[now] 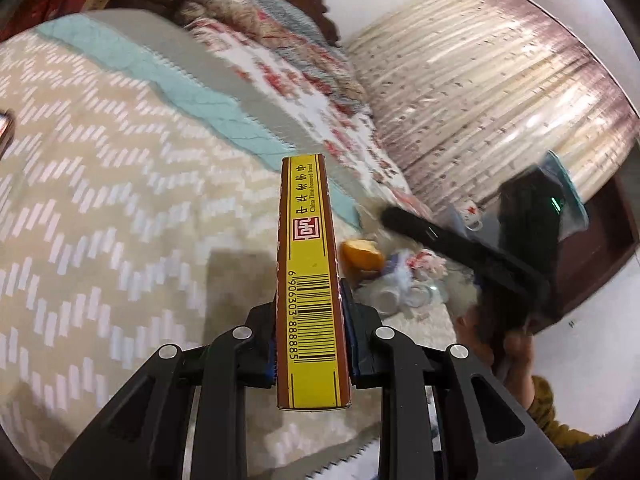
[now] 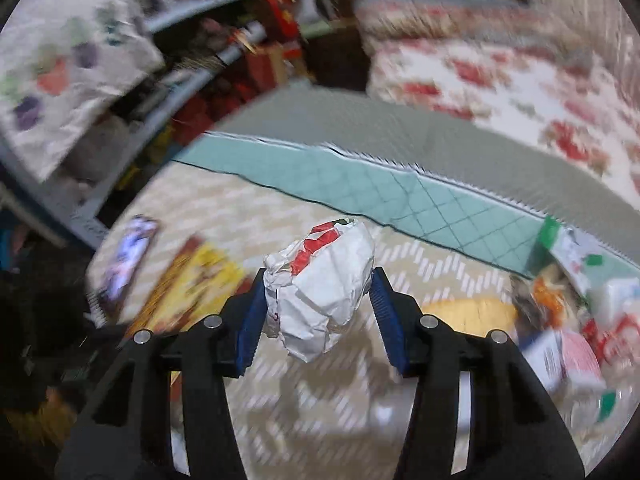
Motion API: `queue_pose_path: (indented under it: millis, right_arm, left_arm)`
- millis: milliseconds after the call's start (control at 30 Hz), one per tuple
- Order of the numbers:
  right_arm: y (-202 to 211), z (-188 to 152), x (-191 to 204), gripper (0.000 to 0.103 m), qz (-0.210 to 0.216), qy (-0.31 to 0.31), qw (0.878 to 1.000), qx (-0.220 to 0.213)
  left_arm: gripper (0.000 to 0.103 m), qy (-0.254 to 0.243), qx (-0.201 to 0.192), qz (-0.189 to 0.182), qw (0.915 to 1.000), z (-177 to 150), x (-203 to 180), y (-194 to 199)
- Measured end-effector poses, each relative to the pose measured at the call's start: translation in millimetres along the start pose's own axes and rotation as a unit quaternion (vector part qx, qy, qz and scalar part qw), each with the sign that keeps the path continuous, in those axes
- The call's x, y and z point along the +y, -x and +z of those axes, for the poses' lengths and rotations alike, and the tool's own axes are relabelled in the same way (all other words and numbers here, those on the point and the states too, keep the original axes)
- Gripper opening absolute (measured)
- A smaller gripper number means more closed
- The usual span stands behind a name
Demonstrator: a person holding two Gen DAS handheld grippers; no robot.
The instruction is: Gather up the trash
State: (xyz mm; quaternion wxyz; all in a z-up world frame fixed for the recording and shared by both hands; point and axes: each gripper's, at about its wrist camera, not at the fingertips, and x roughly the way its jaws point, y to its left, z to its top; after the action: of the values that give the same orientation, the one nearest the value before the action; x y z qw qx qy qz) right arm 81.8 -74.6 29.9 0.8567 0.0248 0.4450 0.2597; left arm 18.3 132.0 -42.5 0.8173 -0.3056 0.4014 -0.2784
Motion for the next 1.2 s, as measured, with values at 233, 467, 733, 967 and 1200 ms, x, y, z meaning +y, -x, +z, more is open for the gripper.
queue_pose_path:
  millis: [233, 467, 733, 967, 1200]
  right_arm:
    - [112, -73, -38, 0.053, -0.036, -0.051, 0.993, -0.1]
    - [179, -154, -136, 0.053, -0.144, -0.198, 0.96, -0.132]
    - [197, -226, -192, 0.053, -0.193, -0.279, 0.932, -0.131]
    - [183, -253, -205, 0.054, -0.205, -0.278, 0.932, -0.112]
    - [163, -259, -203, 0.057, -0.207, -0.274, 0.935, -0.092]
  left_arm:
    - [0.022, -0.096, 0.025, -0.059, 0.9933, -14, -71, -12]
    - [0.022, -0.182, 0.105, -0.105, 0.972, -46, -154, -73]
    - [0.022, -0.239, 0.203, -0.085, 0.9458, -102, -209, -166]
    - [0.022, -0.262, 0.241, -0.034, 0.9341, -130, -207, -201]
    - [0.023, -0.265, 0.252, -0.002, 0.9307, -139, -200, -215]
